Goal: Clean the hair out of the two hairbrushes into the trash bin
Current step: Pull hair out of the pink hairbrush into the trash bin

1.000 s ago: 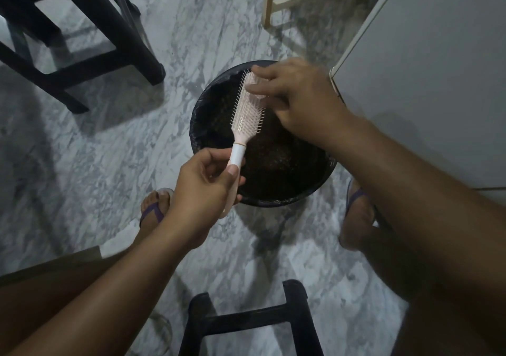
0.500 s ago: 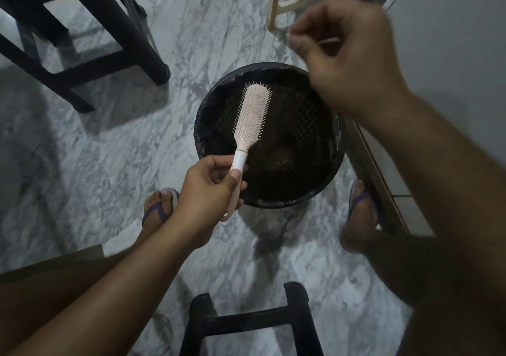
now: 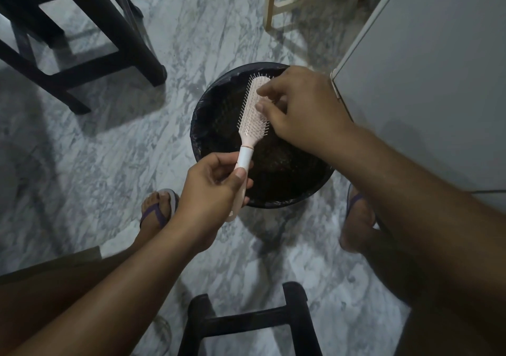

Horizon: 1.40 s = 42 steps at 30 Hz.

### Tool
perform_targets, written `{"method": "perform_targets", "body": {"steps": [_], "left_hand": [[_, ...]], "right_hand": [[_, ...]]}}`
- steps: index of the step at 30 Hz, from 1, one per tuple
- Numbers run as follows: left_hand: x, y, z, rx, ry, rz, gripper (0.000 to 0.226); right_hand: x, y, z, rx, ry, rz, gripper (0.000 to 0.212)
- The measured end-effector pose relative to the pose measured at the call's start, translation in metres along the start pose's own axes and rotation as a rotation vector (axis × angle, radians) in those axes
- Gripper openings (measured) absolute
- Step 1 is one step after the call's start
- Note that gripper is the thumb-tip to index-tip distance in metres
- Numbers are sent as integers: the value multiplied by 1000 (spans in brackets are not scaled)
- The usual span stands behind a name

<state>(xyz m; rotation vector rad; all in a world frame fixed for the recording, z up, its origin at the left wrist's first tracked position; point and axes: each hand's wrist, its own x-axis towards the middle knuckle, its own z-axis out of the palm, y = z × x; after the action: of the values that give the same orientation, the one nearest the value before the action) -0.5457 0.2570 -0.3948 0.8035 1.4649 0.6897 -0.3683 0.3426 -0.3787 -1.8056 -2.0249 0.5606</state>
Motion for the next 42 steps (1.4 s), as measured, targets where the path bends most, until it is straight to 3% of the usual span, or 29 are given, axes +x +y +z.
{"method": "perform_targets", "body": {"steps": [4, 9, 13, 15, 18, 20, 24, 27, 30, 33, 34, 38, 42], "left_hand": [[-2, -4, 2, 64, 46, 35, 21], [-7, -11, 7, 152, 54, 49, 21], [-8, -12, 5, 155, 73, 35, 22], [-8, -9, 2, 115, 68, 4, 22], [-9, -7, -3, 39, 54, -35, 22], [-9, -5, -5, 26, 61, -24, 23], [-9, 2, -9, -22, 92, 15, 22], [-8, 9, -11, -48, 104, 35, 23], [-8, 12, -10, -60, 94, 29, 24], [-8, 13, -8, -54, 67, 33, 24], [-9, 13, -7, -53, 59, 37, 24], [-9, 15, -6, -57, 63, 53, 24], [-9, 21, -10, -87, 91, 89, 24]], "right_hand": [[4, -7, 0, -103, -90, 59, 42], [3, -7, 9, -170, -160, 137, 28], [-3, -13, 20, -259, -181, 81, 23], [-1, -13, 17, -146, -162, 91, 25], [7, -10, -4, 225, -118, 236, 26], [12, -4, -23, 353, -7, 285, 23], [21, 30, -44, 234, 203, 274, 21], [17, 48, -29, 18, 34, 359, 25], [9, 37, -2, 263, -153, 358, 10], [7, 17, 17, 637, -311, 289, 53], [6, 13, 22, 700, -352, 249, 58], [3, 3, 23, 632, -266, 176, 19], [1, 3, 27, 524, -244, 167, 21]]}}
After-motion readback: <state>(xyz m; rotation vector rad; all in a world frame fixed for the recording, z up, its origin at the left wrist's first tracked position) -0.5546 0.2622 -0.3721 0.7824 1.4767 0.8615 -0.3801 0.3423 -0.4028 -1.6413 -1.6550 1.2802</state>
